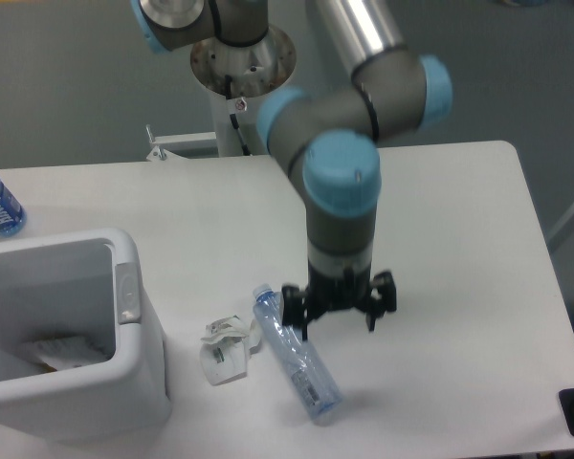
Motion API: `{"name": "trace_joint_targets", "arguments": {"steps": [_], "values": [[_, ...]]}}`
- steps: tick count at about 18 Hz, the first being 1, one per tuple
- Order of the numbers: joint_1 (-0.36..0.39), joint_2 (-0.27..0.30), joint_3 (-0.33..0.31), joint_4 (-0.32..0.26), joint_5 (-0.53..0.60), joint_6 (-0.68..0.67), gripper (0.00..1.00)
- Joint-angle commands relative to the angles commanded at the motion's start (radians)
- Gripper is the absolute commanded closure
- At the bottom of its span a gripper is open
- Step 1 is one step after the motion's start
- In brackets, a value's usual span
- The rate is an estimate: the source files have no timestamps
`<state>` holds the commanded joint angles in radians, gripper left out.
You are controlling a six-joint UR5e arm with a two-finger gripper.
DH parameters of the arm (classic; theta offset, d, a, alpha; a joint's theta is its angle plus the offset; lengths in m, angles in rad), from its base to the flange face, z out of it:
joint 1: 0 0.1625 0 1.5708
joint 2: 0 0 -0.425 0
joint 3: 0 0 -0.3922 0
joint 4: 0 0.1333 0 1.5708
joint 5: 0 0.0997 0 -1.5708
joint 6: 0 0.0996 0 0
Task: Place the trash in the trash can
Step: 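Lower the gripper over the clear plastic bottle lying on the table, then close the gripper on the bottle's end and lift it upright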
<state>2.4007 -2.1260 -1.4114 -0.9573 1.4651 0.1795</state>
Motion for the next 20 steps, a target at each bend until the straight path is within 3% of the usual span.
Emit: {"name": "trace_joint_targets", "arguments": {"steps": [3,7,20], "values": [[0.0,-0.043,0.009,0.015,-0.061,-0.014,0.0],[-0.002,-0.107,0.014,0.051,-0.051,-0.026,0.0],[-0.011,-0.198,0.037,0.074,0.018,-0.034,0.0]]}}
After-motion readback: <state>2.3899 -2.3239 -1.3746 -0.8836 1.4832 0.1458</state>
